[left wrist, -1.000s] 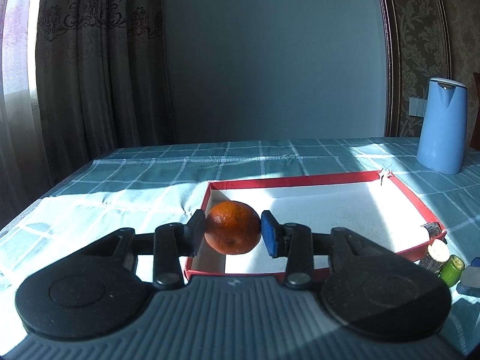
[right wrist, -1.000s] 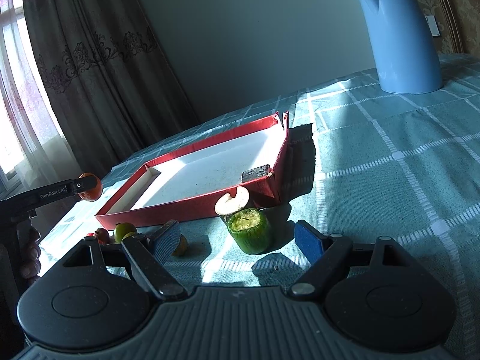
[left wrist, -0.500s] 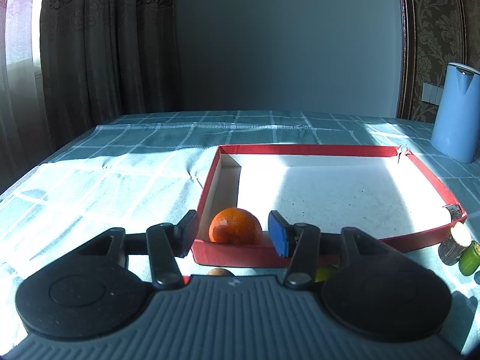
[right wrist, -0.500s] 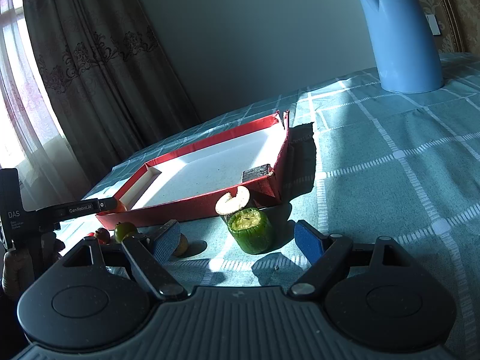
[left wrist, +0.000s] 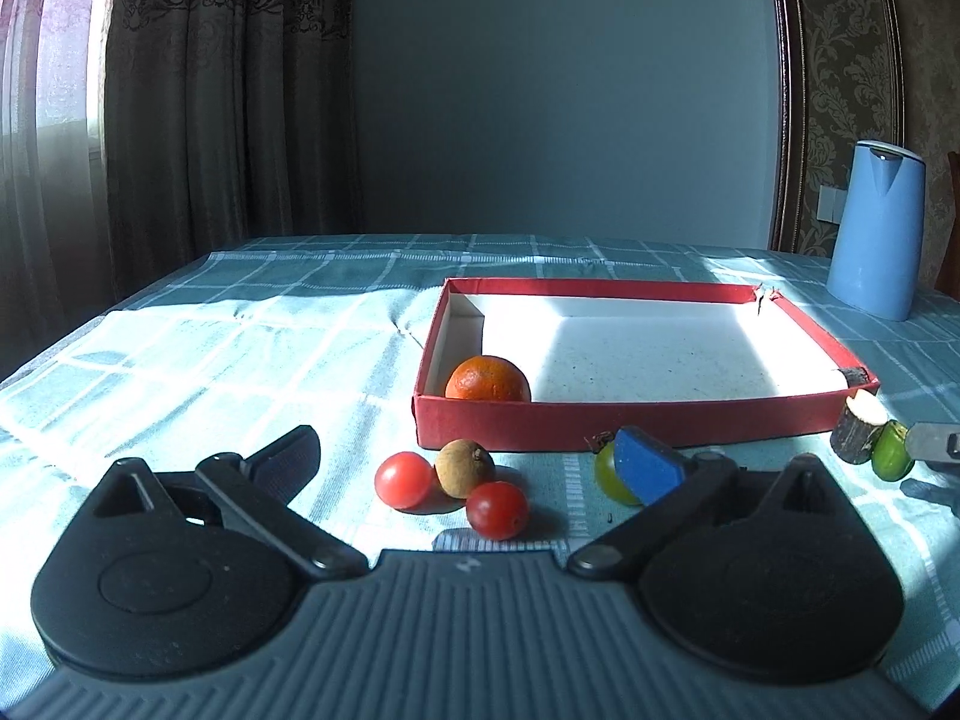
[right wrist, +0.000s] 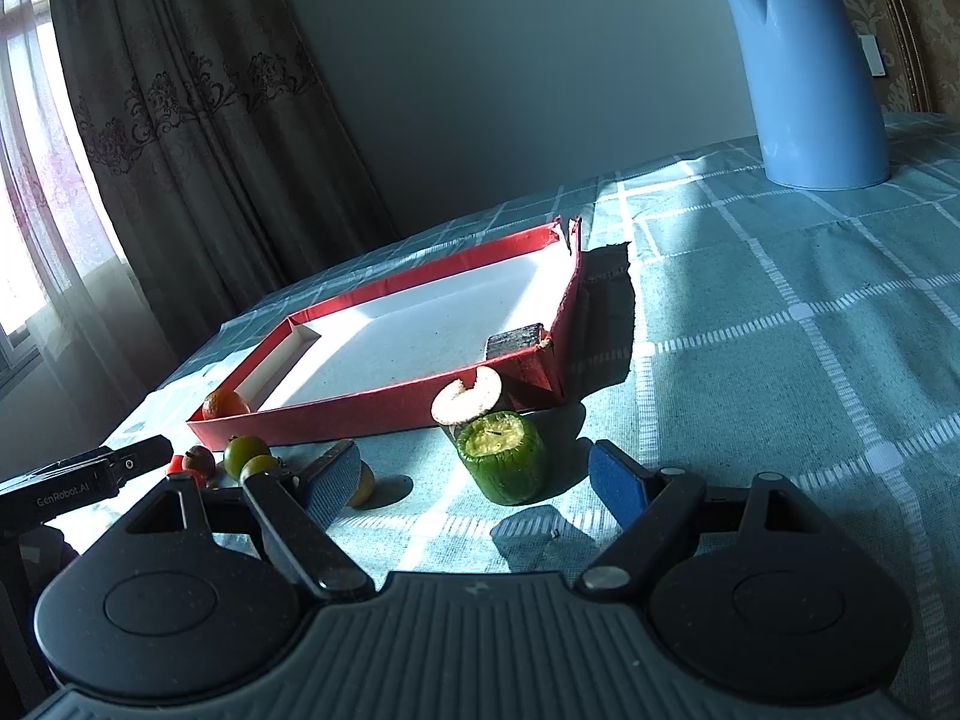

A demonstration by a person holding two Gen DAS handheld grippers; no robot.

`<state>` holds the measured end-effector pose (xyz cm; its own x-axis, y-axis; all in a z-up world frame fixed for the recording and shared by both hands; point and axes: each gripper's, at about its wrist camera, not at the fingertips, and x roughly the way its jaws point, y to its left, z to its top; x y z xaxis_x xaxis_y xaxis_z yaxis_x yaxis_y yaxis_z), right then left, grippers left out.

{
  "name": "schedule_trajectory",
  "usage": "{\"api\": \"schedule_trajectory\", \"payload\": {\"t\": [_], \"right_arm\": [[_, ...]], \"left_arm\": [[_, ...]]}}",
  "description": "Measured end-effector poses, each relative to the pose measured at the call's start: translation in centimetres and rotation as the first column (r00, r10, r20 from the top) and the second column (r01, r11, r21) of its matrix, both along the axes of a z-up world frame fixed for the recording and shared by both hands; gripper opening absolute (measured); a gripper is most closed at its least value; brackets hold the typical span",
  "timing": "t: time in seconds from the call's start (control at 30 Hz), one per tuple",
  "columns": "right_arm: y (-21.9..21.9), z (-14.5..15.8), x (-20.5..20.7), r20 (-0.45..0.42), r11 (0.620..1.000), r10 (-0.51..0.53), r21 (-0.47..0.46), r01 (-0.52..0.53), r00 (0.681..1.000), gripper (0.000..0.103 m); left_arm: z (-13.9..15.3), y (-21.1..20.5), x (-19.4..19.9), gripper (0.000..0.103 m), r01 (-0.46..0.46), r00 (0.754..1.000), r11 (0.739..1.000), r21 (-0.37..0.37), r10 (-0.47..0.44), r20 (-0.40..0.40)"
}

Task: Organize fruits
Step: 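Reach the right gripper to the green pepper piece and grasp it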

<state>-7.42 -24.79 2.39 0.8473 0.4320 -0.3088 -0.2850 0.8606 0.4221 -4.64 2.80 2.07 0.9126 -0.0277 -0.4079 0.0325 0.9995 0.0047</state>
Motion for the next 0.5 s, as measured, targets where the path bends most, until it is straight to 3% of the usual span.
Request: {"api": "schedule_trajectory", "payload": {"t": [0.23, 0.37, 0.43, 0.5], "right_arm": [[1.4, 0.6, 0.2, -0.003, 0.993, -0.007, -0.118, 0.007, 1.000, 0.084], [2.5, 1.2, 0.4, 0.042, 0.963, -0.034, -0.266, 0.044, 0.999, 0.083], [2.8, 1.4, 0.7, 0.053, 0.946, -0.037, -0.319, 0.052, 0.998, 0.075], [2.9, 1.3, 1.4, 0.031, 0.938, -0.028, -0.344, 0.037, 0.999, 0.058]], "left_arm": [[-0.3, 0.4, 0.1, 0.103, -0.006, 1.000, 1.000, -0.024, 0.006, -0.018], [-0.4, 0.7, 0.0, 0.103, -0.007, 1.000, 0.999, -0.037, 0.006, -0.022], [-0.4, 0.8, 0.0, 0.103, -0.007, 1.000, 0.999, -0.044, 0.006, -0.026], [-0.4, 0.8, 0.1, 0.103, -0.011, 0.999, 0.999, -0.045, 0.010, -0.031]]}}
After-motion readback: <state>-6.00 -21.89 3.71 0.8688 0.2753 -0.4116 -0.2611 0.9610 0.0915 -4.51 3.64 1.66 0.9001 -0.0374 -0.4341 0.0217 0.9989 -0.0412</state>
